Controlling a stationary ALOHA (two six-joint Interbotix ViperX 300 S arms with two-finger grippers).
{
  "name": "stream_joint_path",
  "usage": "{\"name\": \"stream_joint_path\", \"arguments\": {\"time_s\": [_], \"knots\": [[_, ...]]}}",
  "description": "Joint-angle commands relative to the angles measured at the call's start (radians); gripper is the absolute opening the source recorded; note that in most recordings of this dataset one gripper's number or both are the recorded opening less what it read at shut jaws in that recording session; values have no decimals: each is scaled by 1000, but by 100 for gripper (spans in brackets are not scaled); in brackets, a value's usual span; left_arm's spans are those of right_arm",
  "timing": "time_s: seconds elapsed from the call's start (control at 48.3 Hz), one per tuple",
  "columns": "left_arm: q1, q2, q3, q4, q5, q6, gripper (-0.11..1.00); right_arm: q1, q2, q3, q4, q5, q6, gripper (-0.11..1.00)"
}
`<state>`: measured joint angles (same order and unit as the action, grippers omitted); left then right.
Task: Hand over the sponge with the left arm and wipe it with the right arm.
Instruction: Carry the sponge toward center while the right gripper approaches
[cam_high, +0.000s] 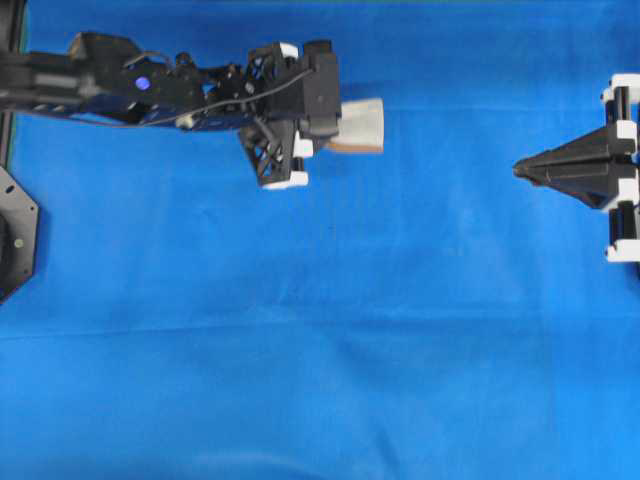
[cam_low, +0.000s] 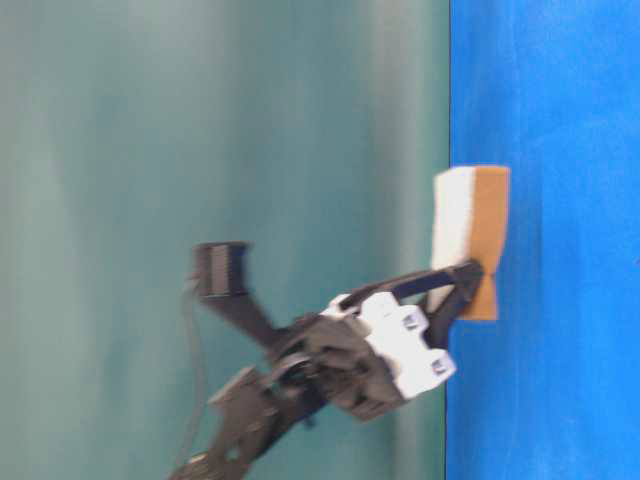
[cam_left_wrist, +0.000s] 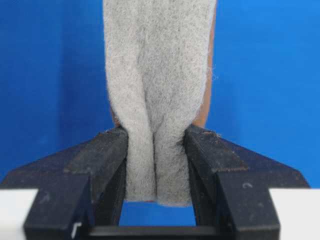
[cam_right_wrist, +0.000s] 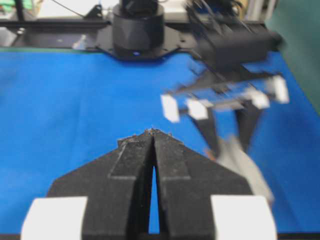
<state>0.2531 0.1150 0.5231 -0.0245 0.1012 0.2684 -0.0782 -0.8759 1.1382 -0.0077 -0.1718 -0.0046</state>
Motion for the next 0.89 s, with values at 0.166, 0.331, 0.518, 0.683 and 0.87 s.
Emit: {"name": "stream_joint_path", "arguments": {"time_s": [0.166,0.331,0.518,0.683,0.87], "knots": [[-124,-147,35,-2,41,-115,29,-43,43,-32,-2,14,0,0],[-210,-173,61,-3,40,-140,29,-46,71,-41,0,17,0,0],[-258,-175,66,-3,40,-172,29,-46,94,-52,0,17,5,0],[-258,-175,66,-3,38,-170,29,-46,107,-67,0,17,9,0],[-256,-175,67,-3,35,-166,29,-41,155,-94,3,2,12,0]]}}
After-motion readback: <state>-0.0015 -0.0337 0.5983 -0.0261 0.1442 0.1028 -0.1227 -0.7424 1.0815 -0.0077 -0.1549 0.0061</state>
